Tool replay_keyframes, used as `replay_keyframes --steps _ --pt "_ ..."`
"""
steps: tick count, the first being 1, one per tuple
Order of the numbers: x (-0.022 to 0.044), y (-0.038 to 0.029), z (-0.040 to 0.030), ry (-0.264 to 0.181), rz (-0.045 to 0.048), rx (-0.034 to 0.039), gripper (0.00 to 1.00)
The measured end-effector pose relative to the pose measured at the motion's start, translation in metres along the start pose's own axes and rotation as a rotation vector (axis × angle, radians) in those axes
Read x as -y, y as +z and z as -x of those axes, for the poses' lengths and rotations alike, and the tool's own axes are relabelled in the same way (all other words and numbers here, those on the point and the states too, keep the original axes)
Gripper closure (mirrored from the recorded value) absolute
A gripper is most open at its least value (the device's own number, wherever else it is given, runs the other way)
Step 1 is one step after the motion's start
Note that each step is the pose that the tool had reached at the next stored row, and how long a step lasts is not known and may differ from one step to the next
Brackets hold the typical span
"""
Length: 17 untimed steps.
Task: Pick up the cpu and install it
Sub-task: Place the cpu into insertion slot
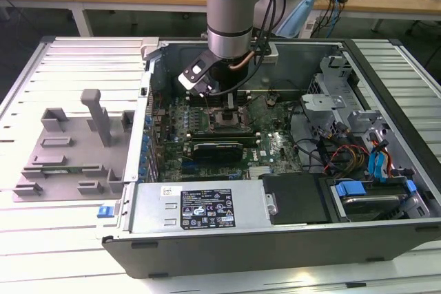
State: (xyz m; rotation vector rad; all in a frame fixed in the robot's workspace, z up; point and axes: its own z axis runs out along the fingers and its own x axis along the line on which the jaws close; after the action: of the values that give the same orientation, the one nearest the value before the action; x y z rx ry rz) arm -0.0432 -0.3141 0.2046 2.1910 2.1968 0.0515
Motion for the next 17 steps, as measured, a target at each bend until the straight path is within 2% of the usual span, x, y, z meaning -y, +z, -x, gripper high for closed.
replay_keyframes --steps 6,10,11,17 --pt "0.0014 -0.0001 -0.0009 0.004 0.0000 0.0003 0.89" --pt "0.0015 0.0001 -0.0020 0.007 0.0008 -0.0025 0.89" --pt "0.0013 -0.0006 -0.0023 0.007 0.0016 -0.0043 0.89" --pt "0.0010 -0.0097 -0.0019 0.011 0.0008 -0.0022 0.89"
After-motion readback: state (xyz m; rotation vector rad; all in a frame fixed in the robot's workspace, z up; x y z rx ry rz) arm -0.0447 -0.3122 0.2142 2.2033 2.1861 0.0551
